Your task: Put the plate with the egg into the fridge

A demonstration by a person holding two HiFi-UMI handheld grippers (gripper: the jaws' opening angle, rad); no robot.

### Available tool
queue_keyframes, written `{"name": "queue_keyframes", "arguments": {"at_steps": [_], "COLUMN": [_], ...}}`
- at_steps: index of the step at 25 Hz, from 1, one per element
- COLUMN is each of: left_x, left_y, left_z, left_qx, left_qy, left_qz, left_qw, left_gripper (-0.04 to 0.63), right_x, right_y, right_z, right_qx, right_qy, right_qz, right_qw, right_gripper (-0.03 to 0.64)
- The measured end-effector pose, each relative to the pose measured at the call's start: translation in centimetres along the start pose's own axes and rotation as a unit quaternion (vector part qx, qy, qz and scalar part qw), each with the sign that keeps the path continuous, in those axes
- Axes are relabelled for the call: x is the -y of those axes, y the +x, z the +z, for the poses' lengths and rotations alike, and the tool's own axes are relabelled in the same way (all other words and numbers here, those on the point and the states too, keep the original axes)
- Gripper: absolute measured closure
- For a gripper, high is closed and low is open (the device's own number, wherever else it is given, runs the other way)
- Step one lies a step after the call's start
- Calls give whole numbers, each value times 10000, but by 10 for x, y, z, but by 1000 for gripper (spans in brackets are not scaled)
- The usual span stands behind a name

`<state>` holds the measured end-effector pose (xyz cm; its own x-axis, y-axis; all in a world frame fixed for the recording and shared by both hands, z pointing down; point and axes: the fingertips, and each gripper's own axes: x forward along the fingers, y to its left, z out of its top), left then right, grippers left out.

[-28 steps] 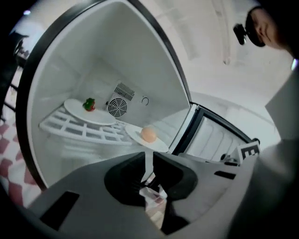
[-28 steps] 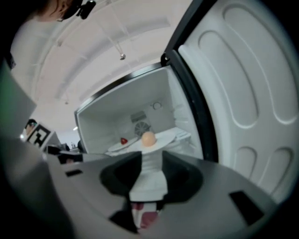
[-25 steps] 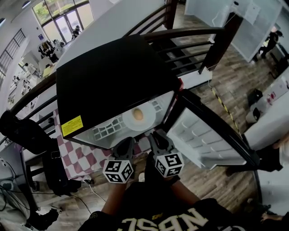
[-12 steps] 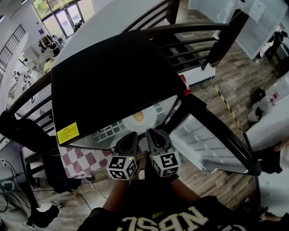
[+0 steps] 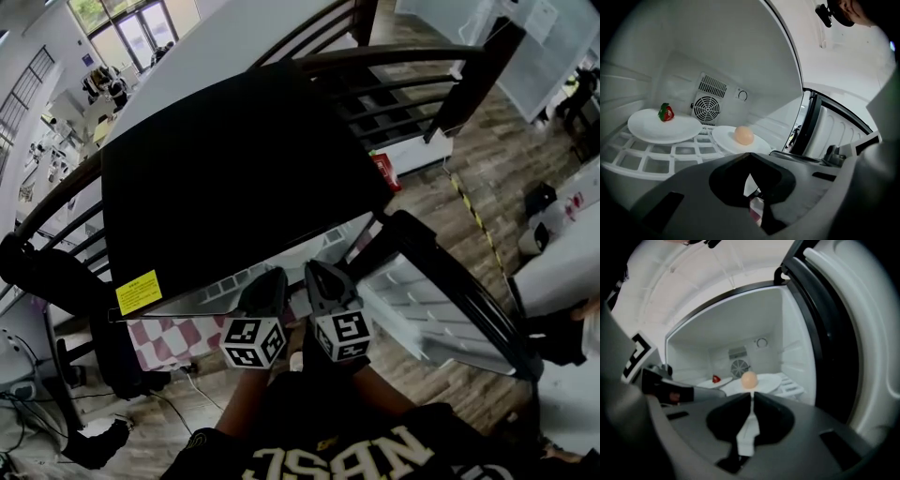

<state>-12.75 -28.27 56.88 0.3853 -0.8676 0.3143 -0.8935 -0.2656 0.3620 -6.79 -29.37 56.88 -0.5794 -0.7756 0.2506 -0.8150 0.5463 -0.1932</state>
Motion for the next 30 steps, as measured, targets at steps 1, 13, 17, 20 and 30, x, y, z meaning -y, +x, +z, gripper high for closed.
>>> {"name": "queue_keyframes", "arguments": {"at_steps": [1, 13, 17, 20, 30], "left_x": [-1, -2, -5, -4, 2], "left_y": [1, 13, 5, -14, -127], "left_z": [1, 10, 14, 24, 51], "left_qx": [-13, -41, 64, 281, 1069], "left_qy": [-37, -251, -382, -356, 639], "left_qz": [1, -37, -43, -68, 207], "left_qw": [10000, 9997, 9992, 9989, 9920], "left_gripper": [574, 574, 574, 574, 574], "right_x": [1, 5, 2, -7, -63], "right_y": [2, 22, 22, 11, -61], "right_z": [0, 6, 12, 27, 52], "right_qx": [-7, -84, -28, 156, 664], "right_qy": [5, 71, 80, 17, -129], "right_qz": [0, 48, 79, 108, 211], "right_qw": [10000, 9999, 9999, 9998, 9975], "right_gripper": [581, 581, 581, 581, 581]}}
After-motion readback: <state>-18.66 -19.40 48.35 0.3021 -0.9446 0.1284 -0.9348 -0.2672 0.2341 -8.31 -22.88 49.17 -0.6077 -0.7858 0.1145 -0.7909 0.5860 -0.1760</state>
